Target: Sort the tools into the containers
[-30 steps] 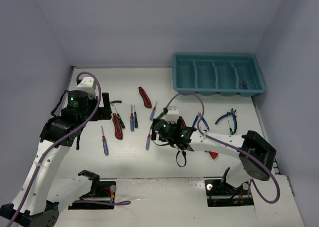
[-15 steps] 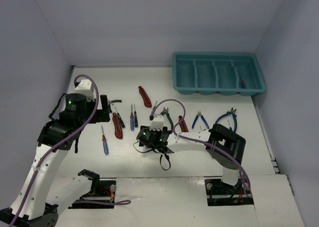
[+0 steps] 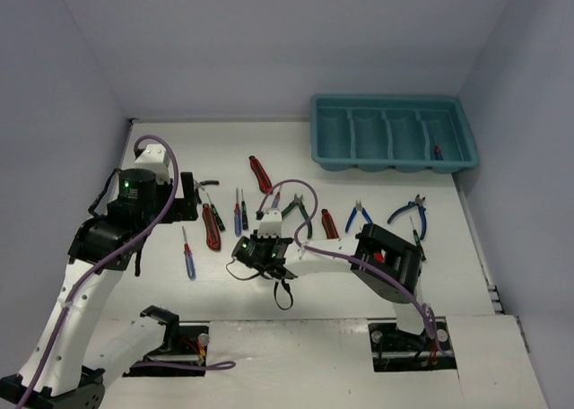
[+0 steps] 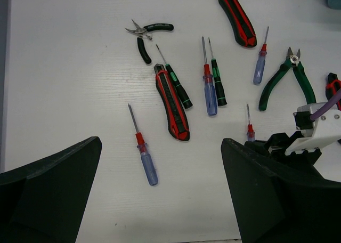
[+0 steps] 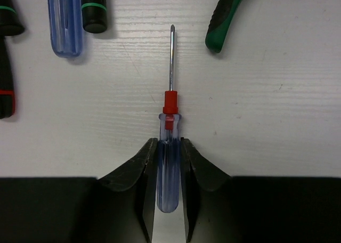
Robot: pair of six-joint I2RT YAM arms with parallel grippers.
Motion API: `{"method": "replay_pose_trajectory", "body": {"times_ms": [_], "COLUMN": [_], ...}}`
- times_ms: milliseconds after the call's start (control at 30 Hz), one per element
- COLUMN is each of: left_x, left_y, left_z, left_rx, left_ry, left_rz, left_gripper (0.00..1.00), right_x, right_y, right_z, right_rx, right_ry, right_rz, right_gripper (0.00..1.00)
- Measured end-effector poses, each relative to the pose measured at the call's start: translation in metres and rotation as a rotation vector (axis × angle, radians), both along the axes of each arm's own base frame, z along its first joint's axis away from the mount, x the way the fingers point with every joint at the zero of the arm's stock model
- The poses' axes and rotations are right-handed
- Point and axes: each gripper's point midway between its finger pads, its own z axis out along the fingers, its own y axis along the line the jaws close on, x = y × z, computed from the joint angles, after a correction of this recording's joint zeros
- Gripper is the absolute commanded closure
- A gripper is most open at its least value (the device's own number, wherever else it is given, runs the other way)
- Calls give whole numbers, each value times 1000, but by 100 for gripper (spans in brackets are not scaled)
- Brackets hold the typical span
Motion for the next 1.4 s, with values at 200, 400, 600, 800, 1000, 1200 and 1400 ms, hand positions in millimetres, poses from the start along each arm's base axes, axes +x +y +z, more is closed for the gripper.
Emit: {"method": "replay_pose_trajectory", "body": {"times_ms": [200,400,600,800,1000,1200,1400], "left_x": [2,4,9,14,14,13,11], "left_y": [-1,-1,-3,-6,-8,-9,-8], "left_z": [-3,-5,-1,-5,-7,-5,-2], "left_rx": [5,9,7,11,7,2,2], "left_ry": [14,27,30,50,59,53,41], "left_rz": [0,1,2,-1,-11,-18,-23], "left_gripper": [7,7,6,7,6,7,6], "right_x": [-1,4,83,199,254,305,313], "right_y": [-1,-24,-77,-263,-404,-479,-499], "right_z": [1,22,138,251,265,210,152], "right_rx": [-21,-170,-200,-291,-422,-434,-431], "right_ry": [-6,-54,-233,-402,-374,-265,-143], "right_rz": [10,103,86,-167,-228,-201,-150], "right_gripper": [100,100,100,100,100,100,100]}}
